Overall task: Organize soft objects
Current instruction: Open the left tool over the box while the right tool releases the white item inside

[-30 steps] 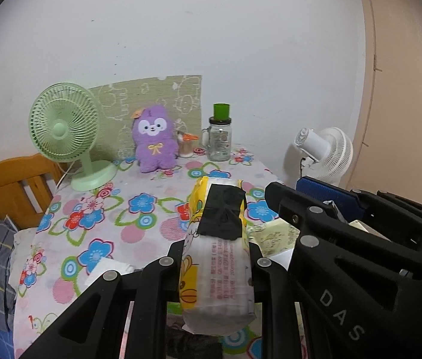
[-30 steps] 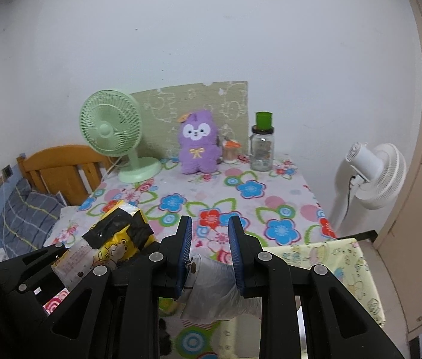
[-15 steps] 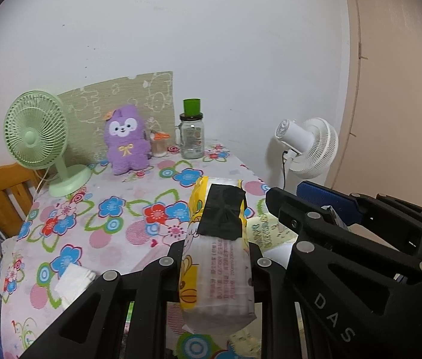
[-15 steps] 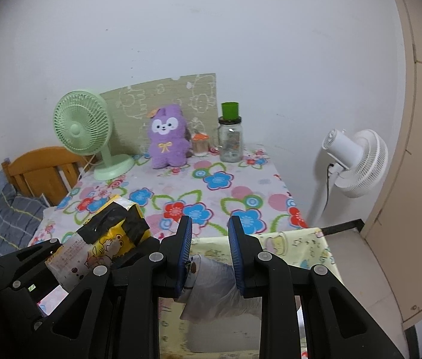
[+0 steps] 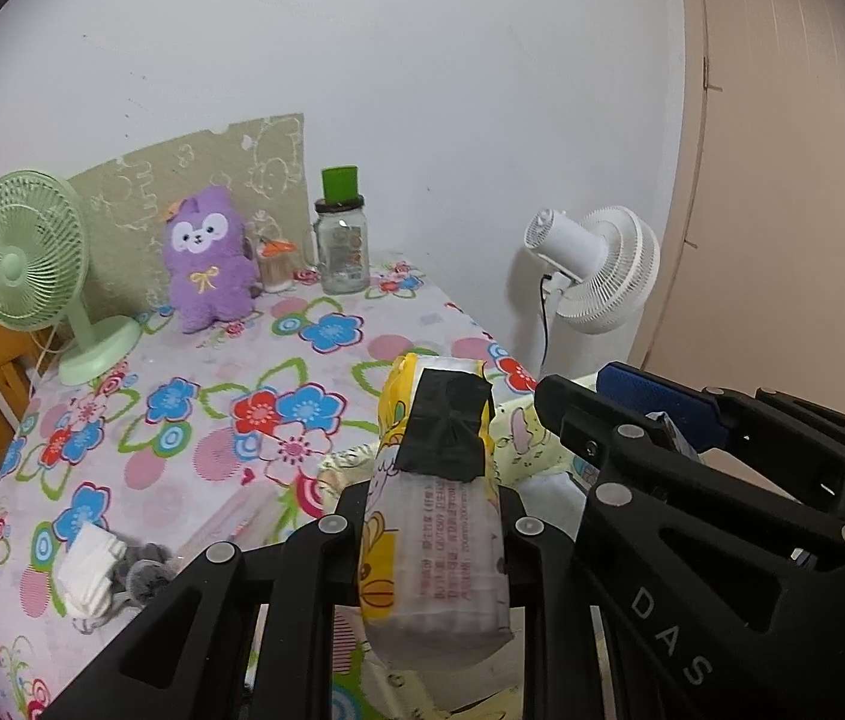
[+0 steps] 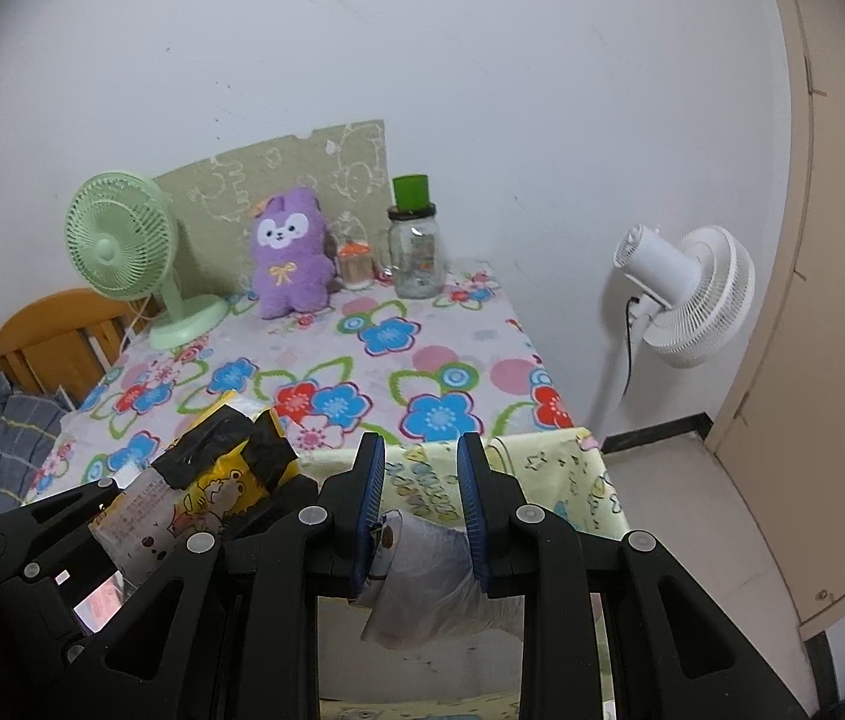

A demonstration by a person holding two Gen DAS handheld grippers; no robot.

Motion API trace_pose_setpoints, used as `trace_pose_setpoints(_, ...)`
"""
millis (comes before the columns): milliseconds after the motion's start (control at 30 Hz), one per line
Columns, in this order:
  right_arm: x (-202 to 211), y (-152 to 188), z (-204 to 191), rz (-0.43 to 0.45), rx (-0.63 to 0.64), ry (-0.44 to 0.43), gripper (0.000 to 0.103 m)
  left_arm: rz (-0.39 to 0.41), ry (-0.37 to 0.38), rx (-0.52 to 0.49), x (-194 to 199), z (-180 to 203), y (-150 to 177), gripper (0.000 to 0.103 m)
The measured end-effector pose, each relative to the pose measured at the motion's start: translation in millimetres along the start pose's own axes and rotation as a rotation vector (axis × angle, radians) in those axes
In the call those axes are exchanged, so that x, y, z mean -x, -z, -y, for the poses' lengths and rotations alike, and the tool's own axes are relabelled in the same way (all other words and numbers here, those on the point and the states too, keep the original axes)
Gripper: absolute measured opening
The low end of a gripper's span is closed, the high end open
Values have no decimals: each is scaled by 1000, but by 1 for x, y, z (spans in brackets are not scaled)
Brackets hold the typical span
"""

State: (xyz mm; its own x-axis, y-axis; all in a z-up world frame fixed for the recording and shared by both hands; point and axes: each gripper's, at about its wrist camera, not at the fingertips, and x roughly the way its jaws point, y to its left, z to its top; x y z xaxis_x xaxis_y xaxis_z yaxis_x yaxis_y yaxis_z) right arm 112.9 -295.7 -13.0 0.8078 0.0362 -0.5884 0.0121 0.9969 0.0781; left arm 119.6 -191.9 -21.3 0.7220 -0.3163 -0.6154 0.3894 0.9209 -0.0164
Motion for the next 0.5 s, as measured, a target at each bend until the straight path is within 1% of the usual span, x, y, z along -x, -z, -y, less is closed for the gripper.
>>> trace_pose_setpoints(167,-12,5,13,-23,-22,3,28,-29,8,-12,-14,9,2,19)
trace_pose_setpoints(267,-18,8,19,-38,-33,1,33,-44,11,-16,-20,13,3,20)
trace_pose_setpoints(300,-20,9,21,-45,-34,6,39,-48,11,-16,-21,14,3,20)
trace_pose_setpoints(333,-21,9,22,-48,-34,7,55,-55,13,-14,-24,15,4,20)
trace_pose_setpoints(367,-22,10,24,-52,-36,7,64,-59,15,-12,-26,15,4,21)
trace_pose_setpoints(400,-22,11,25,-50,-44,6,76,-63,14,-9,-27,15,4,21)
trace_pose_setpoints(433,-22,11,28,-43,-57,8,79,-67,8,-7,-30,15,4,21)
trace_pose_setpoints(500,-23,12,30,-44,-61,13,82,-77,8,-1,-33,16,5,21)
